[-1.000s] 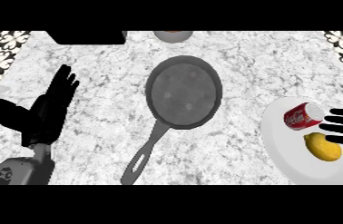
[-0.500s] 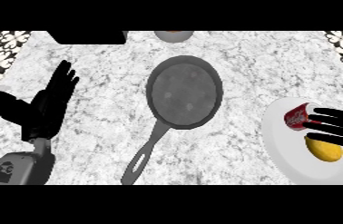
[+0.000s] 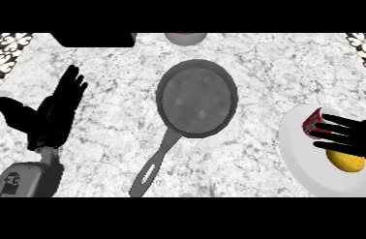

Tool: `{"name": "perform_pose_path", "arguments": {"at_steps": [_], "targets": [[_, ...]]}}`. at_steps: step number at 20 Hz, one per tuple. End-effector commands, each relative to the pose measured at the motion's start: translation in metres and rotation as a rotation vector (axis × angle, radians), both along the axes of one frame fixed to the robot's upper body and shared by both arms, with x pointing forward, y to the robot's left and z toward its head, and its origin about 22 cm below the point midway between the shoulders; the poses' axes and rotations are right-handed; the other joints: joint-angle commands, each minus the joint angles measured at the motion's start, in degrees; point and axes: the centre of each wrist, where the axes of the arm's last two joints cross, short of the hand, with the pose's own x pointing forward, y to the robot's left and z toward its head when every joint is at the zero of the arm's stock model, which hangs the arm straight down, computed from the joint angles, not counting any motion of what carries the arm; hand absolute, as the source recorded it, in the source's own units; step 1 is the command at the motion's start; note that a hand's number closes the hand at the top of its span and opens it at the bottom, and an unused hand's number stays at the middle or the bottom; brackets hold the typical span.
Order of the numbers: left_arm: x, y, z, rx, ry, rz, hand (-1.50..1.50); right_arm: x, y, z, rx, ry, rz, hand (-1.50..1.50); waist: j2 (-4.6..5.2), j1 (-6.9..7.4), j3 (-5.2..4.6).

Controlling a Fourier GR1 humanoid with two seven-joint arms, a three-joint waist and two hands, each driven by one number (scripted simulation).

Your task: Pick the lemon from the plate and place it in the pan

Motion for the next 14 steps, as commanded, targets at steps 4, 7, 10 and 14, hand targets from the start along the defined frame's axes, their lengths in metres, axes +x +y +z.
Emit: {"name": "perform_pose_path", "arguments": {"at_steps": [4,7,10,14], "targets": [[-0.001,-0.002,0.007,0.018,-0.005,0.007,0.00,0.004,0.028,-0.024,0.031,0.027,0.026,-1.50,0.08,-0.07,0.13],[0.002,-0.003,0.006,0.007,-0.004,-0.004,0.00,0.002,0.029,-0.043,0.033,0.049,0.016,-1.50,0.12,-0.05,0.14],[-0.009,0.000,-0.008,-0.001,-0.009,0.016,0.00,0.006,0.024,-0.030,0.029,0.069,0.013,-1.50,0.08,-0.06,0.12],[0.003,-0.014,-0.006,-0.002,0.004,-0.014,0.00,0.022,0.022,-0.041,-0.029,0.093,0.028,-1.50,0.32,0.40,0.14]]}}
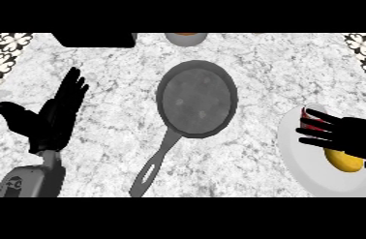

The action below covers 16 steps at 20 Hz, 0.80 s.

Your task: Pick the lemon from the plate and place it in the pan

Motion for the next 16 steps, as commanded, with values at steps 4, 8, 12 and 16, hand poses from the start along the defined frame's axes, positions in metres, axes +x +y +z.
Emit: {"name": "perform_pose_path", "arguments": {"at_steps": [4,8,12,16], "targets": [[0.006,0.001,-0.004,-0.005,-0.012,-0.014,0.00,0.010,0.004,-0.019,0.037,0.085,0.118,1.50,0.82,0.49,0.68],[-0.001,0.001,-0.010,0.008,0.005,0.004,0.00,-0.007,0.021,-0.045,0.072,0.096,0.127,1.50,0.66,0.02,0.66],[0.002,0.009,0.012,-0.005,-0.001,-0.002,0.00,-0.008,0.009,-0.043,0.085,0.120,0.114,1.50,0.56,0.12,0.68],[0.000,0.007,0.018,-0.004,-0.008,-0.007,0.00,-0.005,0.002,-0.035,0.146,0.113,0.082,1.50,0.55,0.16,0.68]]}}
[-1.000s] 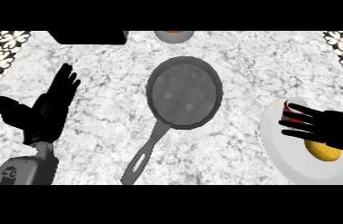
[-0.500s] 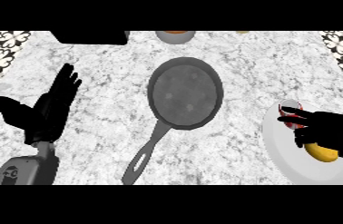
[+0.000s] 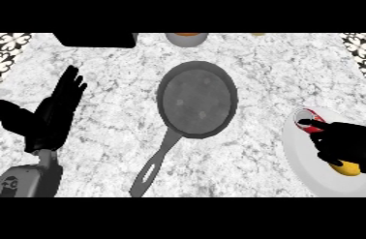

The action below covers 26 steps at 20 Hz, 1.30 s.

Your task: Pick the lemon from the plate and place it in the pan

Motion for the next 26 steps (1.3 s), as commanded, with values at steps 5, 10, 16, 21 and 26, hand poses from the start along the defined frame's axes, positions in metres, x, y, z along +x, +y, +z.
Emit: {"name": "perform_pose_path", "arguments": {"at_steps": [5,10,16,21,26], "targets": [[0.001,0.001,-0.003,0.005,0.006,0.009,0.00,0.019,0.055,-0.028,0.223,0.013,-0.481,1.50,0.43,-0.09,0.91],[0.001,0.005,-0.004,0.019,0.010,0.020,0.00,0.030,0.057,-0.016,0.257,-0.090,-0.756,1.50,-0.63,-1.92,0.26],[0.001,0.003,-0.007,0.020,0.028,0.009,0.00,0.060,0.109,0.028,0.356,-0.368,-0.988,1.50,-1.56,0.30,0.00],[0.003,-0.002,-0.006,0.024,0.030,-0.022,0.00,0.078,0.167,0.066,0.438,-0.524,-1.159,1.50,-1.26,2.79,-0.13],[0.004,-0.009,-0.004,0.033,0.028,-0.056,0.00,0.084,0.234,0.093,0.493,-0.618,-1.392,1.50,-0.74,4.21,0.26]]}}
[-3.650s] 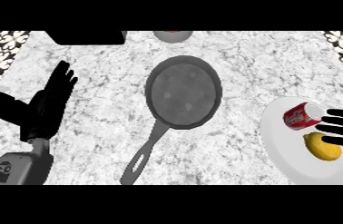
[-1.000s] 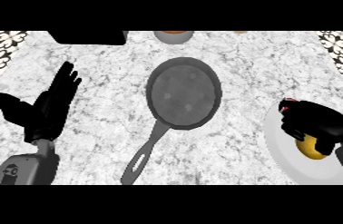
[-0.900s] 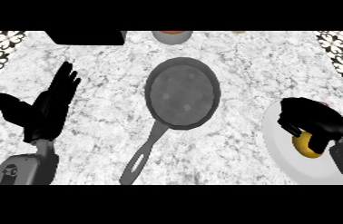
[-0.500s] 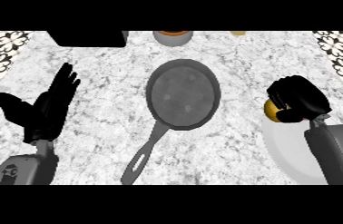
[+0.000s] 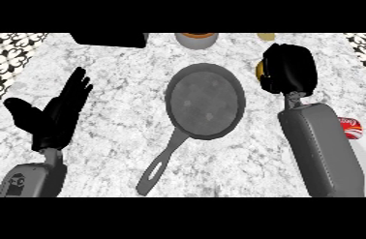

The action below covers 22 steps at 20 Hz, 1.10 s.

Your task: Pick the lemon from the plate and place it in the pan

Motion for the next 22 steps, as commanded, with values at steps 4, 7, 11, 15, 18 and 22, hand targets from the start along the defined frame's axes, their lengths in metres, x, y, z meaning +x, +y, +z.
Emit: {"name": "perform_pose_path", "arguments": {"at_steps": [4,7,11,15,18,22], "targets": [[0.006,-0.014,0.003,-0.004,-0.017,-0.046,0.00,0.006,0.092,0.054,0.052,-0.145,-0.375,1.50,1.47,2.19,0.41],[0.008,-0.011,0.004,0.001,-0.007,-0.059,0.00,0.006,0.118,0.077,0.037,-0.188,-0.548,1.50,1.64,3.21,0.67],[0.017,-0.021,0.013,-0.012,-0.031,-0.063,0.00,0.003,0.153,0.097,0.054,-0.240,-0.691,1.50,2.18,2.57,1.00],[0.014,-0.016,-0.001,-0.016,-0.028,-0.038,0.00,0.002,0.164,0.086,0.087,-0.271,-0.723,1.50,2.41,1.11,1.08],[0.017,-0.015,0.015,-0.007,-0.040,-0.031,0.00,0.003,0.168,0.080,0.111,-0.244,-0.708,1.50,2.19,0.36,1.20],[0.005,-0.005,-0.005,-0.011,-0.038,-0.010,0.00,0.003,0.158,0.042,0.129,-0.207,-0.658,1.50,2.19,-1.02,1.23]]}}
